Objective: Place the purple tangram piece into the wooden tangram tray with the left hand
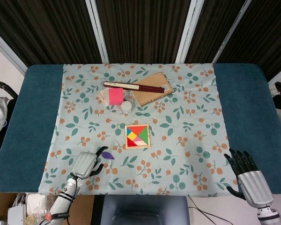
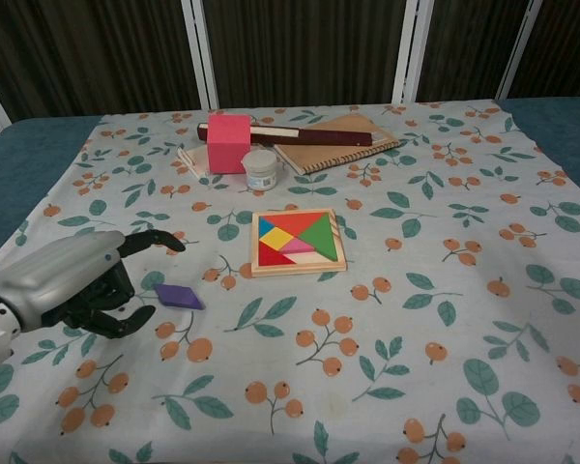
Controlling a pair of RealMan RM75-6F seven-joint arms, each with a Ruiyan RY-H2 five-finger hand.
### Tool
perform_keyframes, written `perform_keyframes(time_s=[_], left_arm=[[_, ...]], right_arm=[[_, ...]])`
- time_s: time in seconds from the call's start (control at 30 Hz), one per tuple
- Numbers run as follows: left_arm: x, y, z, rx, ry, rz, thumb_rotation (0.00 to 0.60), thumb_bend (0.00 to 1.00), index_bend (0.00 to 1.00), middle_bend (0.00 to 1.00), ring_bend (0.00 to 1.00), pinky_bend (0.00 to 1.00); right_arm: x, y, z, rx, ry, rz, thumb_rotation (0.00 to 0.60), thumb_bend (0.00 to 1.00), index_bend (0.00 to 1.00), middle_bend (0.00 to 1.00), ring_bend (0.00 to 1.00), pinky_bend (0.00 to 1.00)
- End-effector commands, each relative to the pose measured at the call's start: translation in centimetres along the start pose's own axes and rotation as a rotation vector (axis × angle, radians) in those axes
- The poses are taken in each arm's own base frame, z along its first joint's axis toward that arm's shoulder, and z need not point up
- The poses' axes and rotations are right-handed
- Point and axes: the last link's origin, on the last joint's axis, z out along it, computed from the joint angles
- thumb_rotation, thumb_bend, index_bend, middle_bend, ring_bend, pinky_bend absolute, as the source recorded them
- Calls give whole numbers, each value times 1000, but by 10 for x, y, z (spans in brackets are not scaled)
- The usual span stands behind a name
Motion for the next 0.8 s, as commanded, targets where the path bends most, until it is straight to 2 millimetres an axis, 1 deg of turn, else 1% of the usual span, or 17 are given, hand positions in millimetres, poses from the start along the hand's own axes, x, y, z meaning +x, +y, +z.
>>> perform_keyframes(time_s=[0.03, 0.3, 0.43, 0.8], left_arm=[[-5, 5, 12, 20, -4, 9, 600, 406, 218, 1000, 1000, 1000], [-13, -5, 20, 73, -9, 27, 600, 404, 292, 1000, 1000, 1000], [-16, -8, 22, 87, -8, 31, 600, 403, 312, 1000, 1000, 1000], [-20, -9, 25, 91, 8, 13, 600, 403, 382, 1000, 1000, 1000]], right_arm=[[1, 0, 0, 3, 2, 2, 600, 121, 0, 0, 0, 0], [1, 0, 0, 8, 1, 2, 600, 121, 0, 0, 0, 0], [0, 0, 0, 6, 0, 0, 600, 121, 0, 0, 0, 0], [-1, -1, 2, 3, -7, -4, 600, 121, 0, 0, 0, 0]])
